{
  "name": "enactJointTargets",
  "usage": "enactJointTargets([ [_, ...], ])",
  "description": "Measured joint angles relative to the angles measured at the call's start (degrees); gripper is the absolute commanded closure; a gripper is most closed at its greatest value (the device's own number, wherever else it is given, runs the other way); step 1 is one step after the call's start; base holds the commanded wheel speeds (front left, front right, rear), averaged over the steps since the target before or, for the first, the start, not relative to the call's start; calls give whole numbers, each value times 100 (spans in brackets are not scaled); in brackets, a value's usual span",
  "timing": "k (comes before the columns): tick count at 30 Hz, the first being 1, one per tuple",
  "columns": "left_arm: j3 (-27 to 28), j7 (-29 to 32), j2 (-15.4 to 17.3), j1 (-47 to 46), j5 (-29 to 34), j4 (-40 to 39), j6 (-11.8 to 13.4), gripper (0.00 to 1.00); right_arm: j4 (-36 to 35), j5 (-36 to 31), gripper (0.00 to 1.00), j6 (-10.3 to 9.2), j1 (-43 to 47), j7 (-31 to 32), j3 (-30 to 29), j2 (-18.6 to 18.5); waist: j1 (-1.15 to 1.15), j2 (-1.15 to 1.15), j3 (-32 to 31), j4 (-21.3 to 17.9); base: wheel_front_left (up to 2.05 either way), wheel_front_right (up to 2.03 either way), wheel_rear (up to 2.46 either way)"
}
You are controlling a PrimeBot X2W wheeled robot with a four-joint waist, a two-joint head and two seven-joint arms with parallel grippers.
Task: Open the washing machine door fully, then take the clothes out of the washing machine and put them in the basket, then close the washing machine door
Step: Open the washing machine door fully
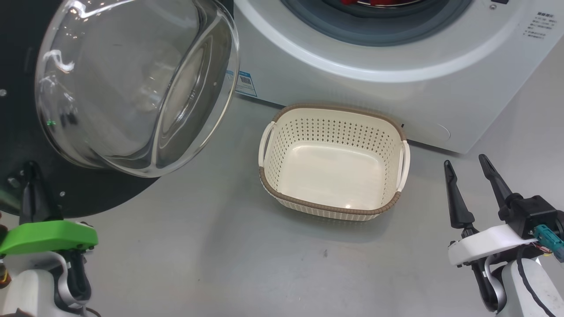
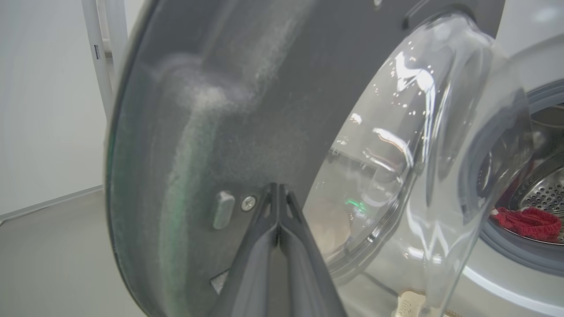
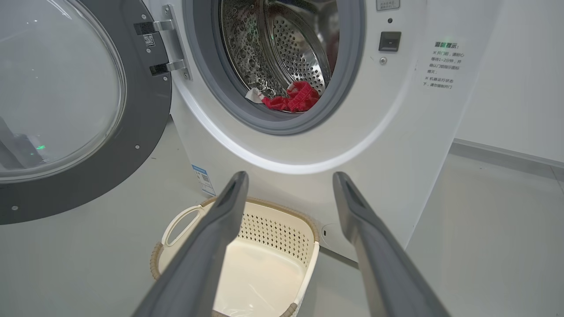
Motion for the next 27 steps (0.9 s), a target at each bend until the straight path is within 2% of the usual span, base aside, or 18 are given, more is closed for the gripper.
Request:
enactJointTargets([
  [18,226,-51,-11,-235,-27,345,15,100,37,-1,0,18,-57,0,-7,-11,0,0,87,-34,0,0,0],
  [27,174,-60,-37,-58,220,96,13,100,110,2,0,46,-89,0,34,56,0,0,-51,-107,0,0,0],
])
